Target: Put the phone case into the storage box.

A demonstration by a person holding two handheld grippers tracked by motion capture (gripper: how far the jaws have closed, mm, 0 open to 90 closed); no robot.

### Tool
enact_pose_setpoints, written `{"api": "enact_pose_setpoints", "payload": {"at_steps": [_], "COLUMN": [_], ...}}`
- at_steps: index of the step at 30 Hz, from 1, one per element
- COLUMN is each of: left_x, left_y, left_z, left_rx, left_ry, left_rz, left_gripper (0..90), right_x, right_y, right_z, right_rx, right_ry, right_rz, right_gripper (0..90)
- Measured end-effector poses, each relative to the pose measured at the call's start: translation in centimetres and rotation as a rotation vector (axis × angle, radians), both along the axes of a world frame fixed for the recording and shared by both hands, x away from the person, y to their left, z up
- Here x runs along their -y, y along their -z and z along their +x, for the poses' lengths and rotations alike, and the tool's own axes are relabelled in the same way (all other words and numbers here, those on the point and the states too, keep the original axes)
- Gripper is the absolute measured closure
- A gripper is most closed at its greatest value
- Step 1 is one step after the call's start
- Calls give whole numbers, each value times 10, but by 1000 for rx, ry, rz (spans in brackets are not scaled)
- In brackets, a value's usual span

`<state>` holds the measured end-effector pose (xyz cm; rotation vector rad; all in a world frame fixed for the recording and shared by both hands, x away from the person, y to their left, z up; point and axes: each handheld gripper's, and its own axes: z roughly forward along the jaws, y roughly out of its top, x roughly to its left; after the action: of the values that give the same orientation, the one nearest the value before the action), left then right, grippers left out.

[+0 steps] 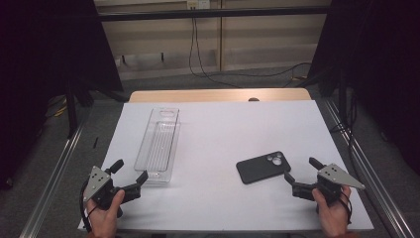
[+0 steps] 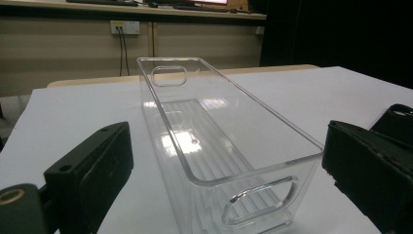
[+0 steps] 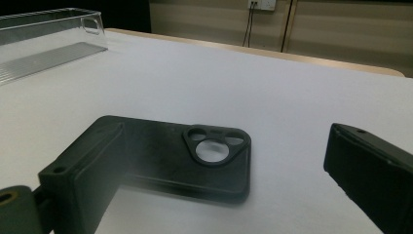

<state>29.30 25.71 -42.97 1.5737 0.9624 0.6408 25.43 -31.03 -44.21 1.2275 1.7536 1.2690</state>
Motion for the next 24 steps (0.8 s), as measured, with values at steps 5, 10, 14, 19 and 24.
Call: {"api": "enact_pose_setpoints", "payload": {"at_steps": [5, 10, 14, 19, 24], "left_x": [1, 0, -2, -1, -1], "left_y": [-2, -1, -2, -2, -1], "left_z": [-1, -1, -2, -3, -3], "left_rx": [12, 2, 2, 3, -8], "left_ry": [-4, -10, -14, -4, -5], "left_rz": [0, 1, 2, -2, -3], "left_gripper": [46, 46, 47, 47, 47], "right_x": [1, -1, -4, -8, -13], "right_y": [1, 2, 3, 3, 1], "right_z": [-3, 1, 2, 2, 1], "right_rx": [9, 3, 2, -13, -2], "right_ry": [-3, -15, -44, -75, -84], "right_rz": [9, 27, 35, 29, 30], "right_gripper": [21, 21, 18, 14, 14]}}
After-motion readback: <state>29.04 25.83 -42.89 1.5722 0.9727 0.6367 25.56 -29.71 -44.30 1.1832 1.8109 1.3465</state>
